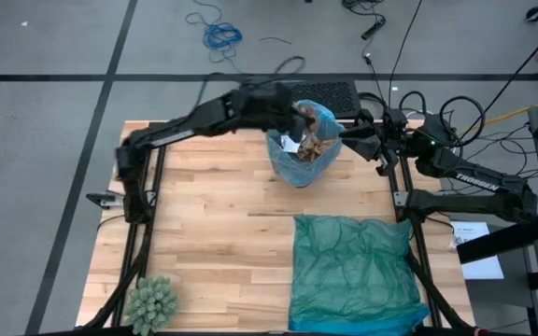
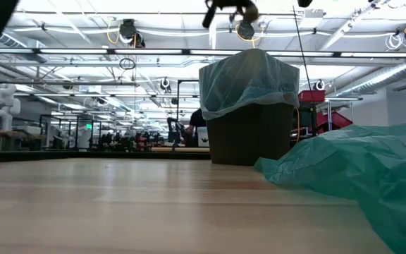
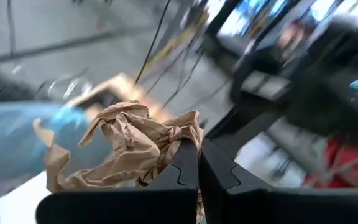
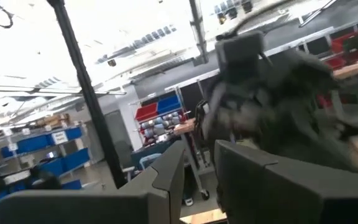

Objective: Place trash/remove bag and relplace
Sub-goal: Put the brown napkin into the black trash bin

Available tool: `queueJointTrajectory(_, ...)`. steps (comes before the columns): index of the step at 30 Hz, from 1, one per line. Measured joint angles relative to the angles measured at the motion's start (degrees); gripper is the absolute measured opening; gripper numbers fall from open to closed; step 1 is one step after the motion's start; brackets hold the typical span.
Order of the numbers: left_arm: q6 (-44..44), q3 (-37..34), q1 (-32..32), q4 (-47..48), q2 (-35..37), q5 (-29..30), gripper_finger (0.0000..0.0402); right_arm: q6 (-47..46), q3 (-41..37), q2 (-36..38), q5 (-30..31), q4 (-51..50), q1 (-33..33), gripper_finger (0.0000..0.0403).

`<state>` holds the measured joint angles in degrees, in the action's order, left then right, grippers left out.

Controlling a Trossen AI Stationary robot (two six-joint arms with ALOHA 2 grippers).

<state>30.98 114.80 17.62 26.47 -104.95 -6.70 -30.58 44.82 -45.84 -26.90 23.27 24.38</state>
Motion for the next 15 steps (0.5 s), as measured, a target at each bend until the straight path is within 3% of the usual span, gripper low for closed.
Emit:
queueJointTrajectory(5, -4.83, 10.2, 1.51, 14.62, -8.7, -0.68, 0.0001, 0.47, 0.32, 0.0, 2.6, -0.8, 0.03, 0.0084)
queueJointTrajectory(10, -4.8, 10.96, 3.02, 16.9, -13.31, -0.83, 0.0, 5.86, 4.62, -0.54, 2.93, -10.45, 0.04, 0.0084)
queueJointTrajectory(15, -7.9, 10.96, 3.52, 16.77, -15.58, -4.7, 0.0001, 13.48, 11.46, -3.36, 2.95, -19.97, 0.0, 0.0084)
